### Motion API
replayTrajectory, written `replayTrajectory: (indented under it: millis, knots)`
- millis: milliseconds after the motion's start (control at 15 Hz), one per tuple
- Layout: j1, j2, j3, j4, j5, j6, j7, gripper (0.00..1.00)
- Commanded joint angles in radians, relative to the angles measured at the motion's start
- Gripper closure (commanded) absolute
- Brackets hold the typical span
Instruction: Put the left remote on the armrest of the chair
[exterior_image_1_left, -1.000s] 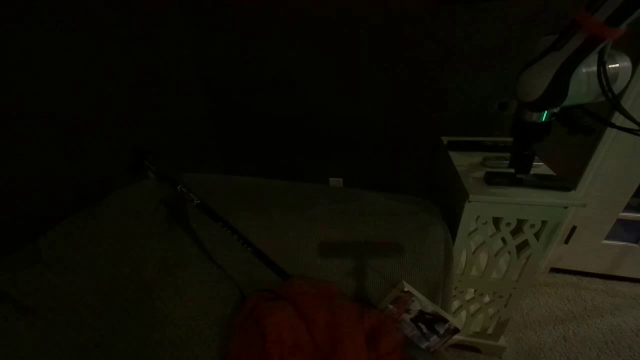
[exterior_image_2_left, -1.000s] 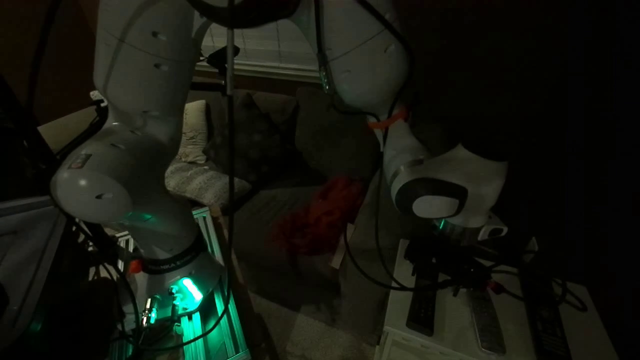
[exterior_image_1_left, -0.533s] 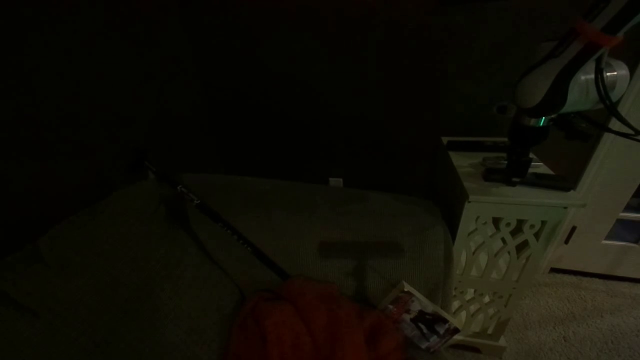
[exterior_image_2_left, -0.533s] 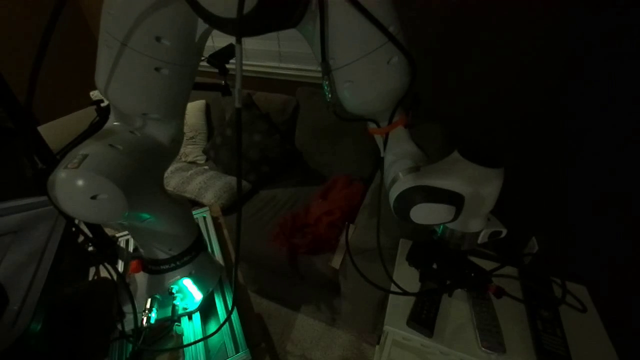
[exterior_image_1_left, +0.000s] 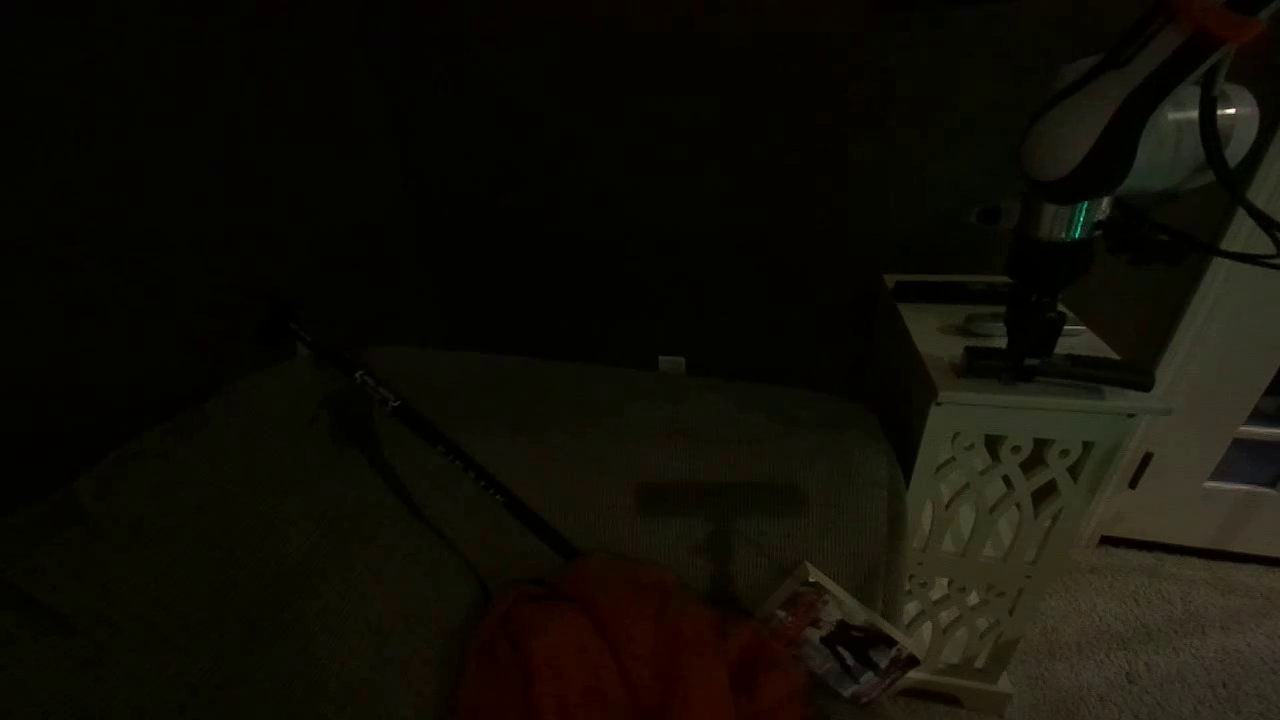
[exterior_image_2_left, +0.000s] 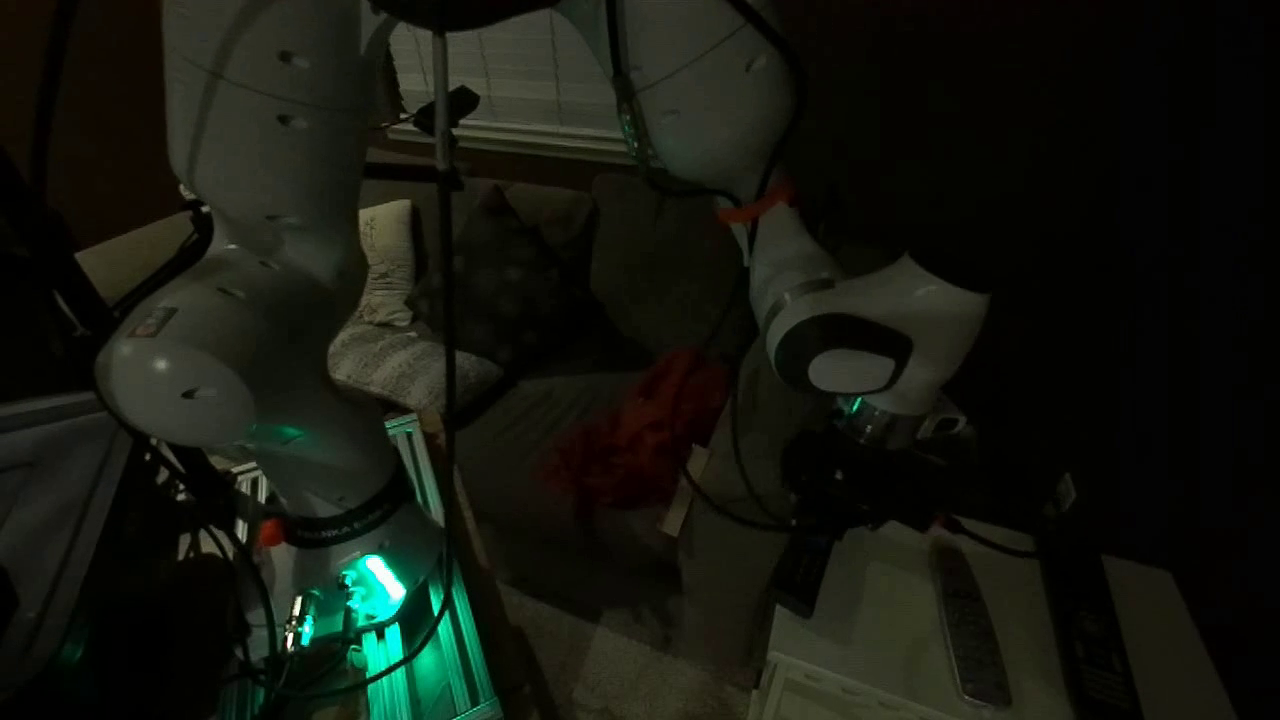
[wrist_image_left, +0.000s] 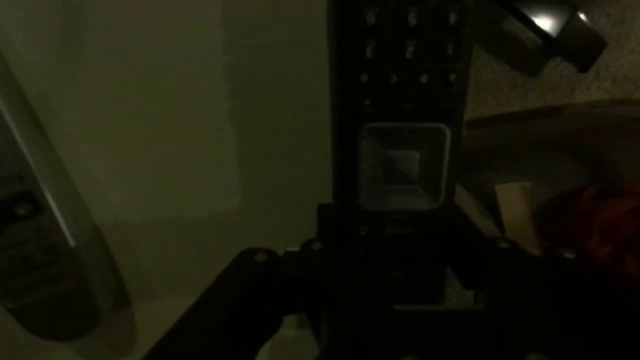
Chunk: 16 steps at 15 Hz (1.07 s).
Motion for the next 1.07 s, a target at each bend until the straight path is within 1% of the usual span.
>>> replayTrajectory:
  millis: [0, 200, 267, 333, 400, 467, 600, 667, 733, 800, 1000]
  knots:
    - [0.054, -0.111, 0.058, -0.034, 0.042, -0.101, -0.088, 0.71]
    - [0.123, -0.128, 0.100, 0.004, 0.075, -0.133, -0.112, 0.71]
    - [0.131, -0.133, 0.111, 0.016, 0.106, -0.161, -0.134, 0.71]
    - [0.118, -0.130, 0.113, 0.032, 0.149, -0.226, -0.184, 0.71]
    - [0.166, -0.113, 0.078, 0.015, 0.096, -0.147, -0.102, 0.46]
    - [0.173, -0.118, 0.082, 0.021, 0.118, -0.178, -0.123, 0.46]
    - [0.167, -0.120, 0.077, 0.028, 0.131, -0.200, -0.150, 0.46]
    - [0.162, -0.120, 0.075, 0.028, 0.132, -0.202, -0.158, 0.71]
    - [0.163, -0.108, 0.077, 0.040, 0.178, -0.193, -0.123, 0.71]
    - [0.178, -0.086, 0.078, 0.073, 0.225, -0.198, -0.047, 0.71]
    - [0.227, -0.018, 0.106, 0.187, 0.319, -0.233, 0.113, 0.71]
